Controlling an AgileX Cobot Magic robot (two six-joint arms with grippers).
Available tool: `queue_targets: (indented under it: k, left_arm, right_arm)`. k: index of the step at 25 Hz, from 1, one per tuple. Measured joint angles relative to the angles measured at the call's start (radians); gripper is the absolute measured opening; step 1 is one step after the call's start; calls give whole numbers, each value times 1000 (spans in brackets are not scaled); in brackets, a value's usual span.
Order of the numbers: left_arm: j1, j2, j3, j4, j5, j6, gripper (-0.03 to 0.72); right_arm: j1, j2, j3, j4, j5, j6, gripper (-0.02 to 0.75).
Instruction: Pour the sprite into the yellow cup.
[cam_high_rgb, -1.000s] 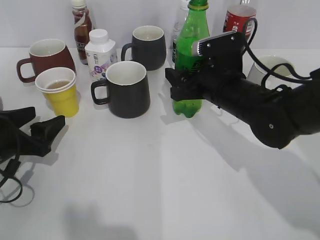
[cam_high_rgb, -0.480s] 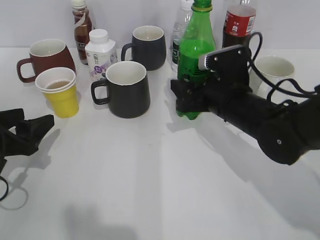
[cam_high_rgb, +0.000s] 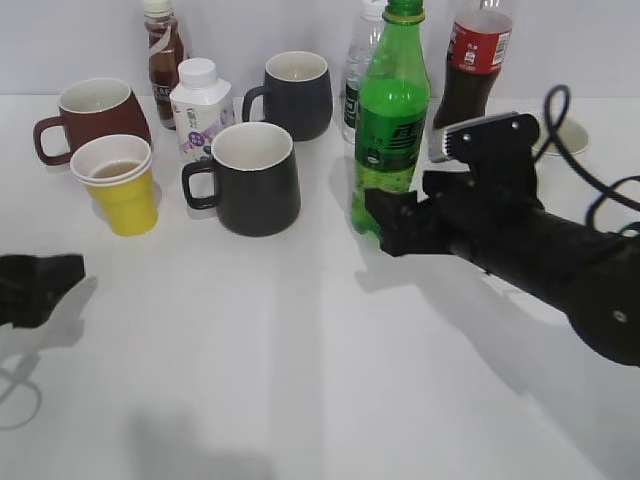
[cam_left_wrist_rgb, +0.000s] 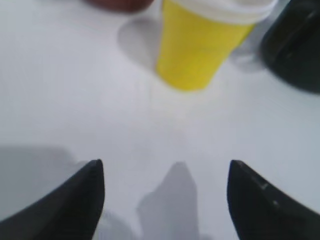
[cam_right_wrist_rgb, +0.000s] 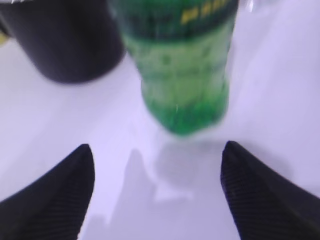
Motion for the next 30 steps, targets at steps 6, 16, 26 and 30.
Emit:
queue_targets:
  k: [6,16,26,30]
  left_arm:
    - [0,-89,0,-3,244,-65,582]
    - [-135,-327,-263,-189,1035,-129,581]
    - [-393,-639,-452,-210,1760,-21,581]
    - [-415,-817,-446,-257,1809,156,581]
  right_arm:
    - [0,-111,42,-80,216,109,589]
    - [0,-343,42,-209,708,312,588]
    - [0,-725,23,-174,1390,256,544]
    - [0,-917,23,-142,1671,168,525]
